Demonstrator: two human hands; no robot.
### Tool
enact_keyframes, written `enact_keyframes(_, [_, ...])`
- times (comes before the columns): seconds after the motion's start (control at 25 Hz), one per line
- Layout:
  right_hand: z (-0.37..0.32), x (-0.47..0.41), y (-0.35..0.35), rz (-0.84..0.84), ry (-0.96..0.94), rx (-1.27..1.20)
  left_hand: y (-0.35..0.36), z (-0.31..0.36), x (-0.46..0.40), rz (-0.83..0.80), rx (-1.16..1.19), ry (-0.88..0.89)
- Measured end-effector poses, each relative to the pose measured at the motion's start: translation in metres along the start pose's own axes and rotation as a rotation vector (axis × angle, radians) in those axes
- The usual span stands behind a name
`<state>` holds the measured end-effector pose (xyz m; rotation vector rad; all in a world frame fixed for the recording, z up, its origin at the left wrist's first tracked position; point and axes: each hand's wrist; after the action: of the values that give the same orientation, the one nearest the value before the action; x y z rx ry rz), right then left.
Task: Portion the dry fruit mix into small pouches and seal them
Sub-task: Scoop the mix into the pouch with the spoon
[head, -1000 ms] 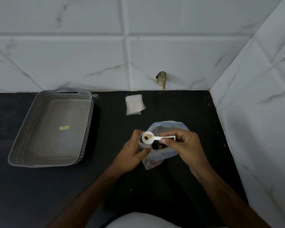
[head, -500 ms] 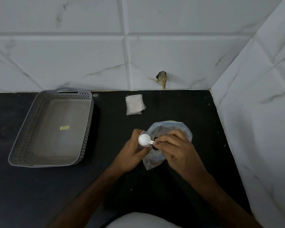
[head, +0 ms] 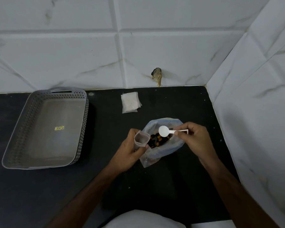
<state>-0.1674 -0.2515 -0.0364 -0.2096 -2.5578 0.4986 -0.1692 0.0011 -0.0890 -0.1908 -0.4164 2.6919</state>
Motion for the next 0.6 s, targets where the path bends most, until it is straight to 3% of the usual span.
enact_keyframes(0.24, [0.022,-0.028,0.035,0.068,-0.322,0.712,0.001,-0.001,-0.001,-0.033,0.008,0.032])
enact_keyframes(0.36, [0.023,-0.041,0.040,0.110,-0.383,0.987,0.000,-0.002,-0.001,-0.030,0.009,0.037])
enact_keyframes(0.52, [0.027,-0.037,0.044,-0.028,-0.371,0.959,0.002,-0.003,-0.001,-0.050,0.033,0.048])
enact_keyframes(0.6, [0.015,-0.054,0.048,-0.118,-0.148,0.903,0.003,-0.003,-0.001,-0.059,0.041,0.054])
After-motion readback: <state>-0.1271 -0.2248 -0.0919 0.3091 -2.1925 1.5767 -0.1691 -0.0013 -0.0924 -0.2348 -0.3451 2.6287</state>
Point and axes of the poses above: each hand's wrist, its own x-axis away from the middle knuckle, its own y-axis out of the palm, z = x × y, and after that the axes turned 9 degrees about y, right-handed
